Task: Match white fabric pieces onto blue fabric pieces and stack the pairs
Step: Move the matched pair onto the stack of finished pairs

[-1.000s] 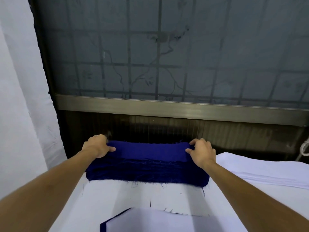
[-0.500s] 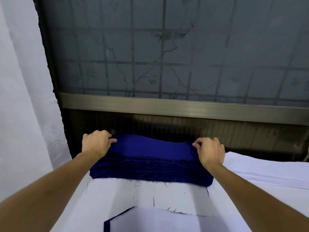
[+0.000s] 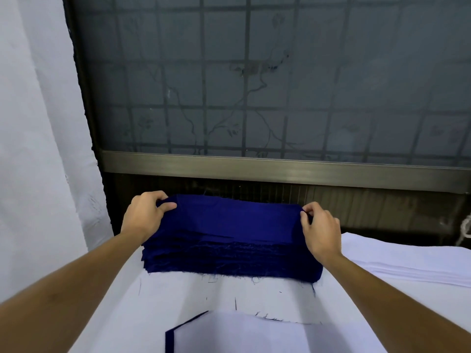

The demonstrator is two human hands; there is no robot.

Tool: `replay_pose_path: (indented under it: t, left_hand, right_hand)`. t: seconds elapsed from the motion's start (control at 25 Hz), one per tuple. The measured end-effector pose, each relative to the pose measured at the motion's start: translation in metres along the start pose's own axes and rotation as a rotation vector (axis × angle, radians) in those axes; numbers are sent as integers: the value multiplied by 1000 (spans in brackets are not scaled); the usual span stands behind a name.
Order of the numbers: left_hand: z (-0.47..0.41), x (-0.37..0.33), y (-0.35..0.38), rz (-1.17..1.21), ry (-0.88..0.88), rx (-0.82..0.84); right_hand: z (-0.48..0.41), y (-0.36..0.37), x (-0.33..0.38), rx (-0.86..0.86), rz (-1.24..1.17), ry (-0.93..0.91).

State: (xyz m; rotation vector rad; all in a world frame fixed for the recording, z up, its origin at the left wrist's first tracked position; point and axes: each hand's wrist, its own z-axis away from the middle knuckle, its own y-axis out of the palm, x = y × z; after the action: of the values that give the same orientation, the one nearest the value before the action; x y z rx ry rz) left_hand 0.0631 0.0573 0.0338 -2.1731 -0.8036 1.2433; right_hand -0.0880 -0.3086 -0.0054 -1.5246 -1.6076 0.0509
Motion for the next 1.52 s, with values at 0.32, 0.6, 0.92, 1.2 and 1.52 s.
replay_pose_path:
  t: [0.32, 0.6, 0.92, 1.2, 1.52]
  left_hand:
    - [21, -37, -25, 170, 4, -84]
    - [95, -42, -16, 203, -121, 218]
    - [176, -27, 34, -71, -148, 452]
    - [216, -11, 55, -175, -150, 274]
    - [231, 0, 72, -245, -19, 50]
  right_hand:
    - [12, -62, -10, -30, -307, 120]
    - [63, -130, -58, 187, -253, 210]
    - [139, -153, -109, 333, -5, 376]
    - [166, -141, -122, 297, 26, 330]
    - [185, -125, -129, 245, 466, 79]
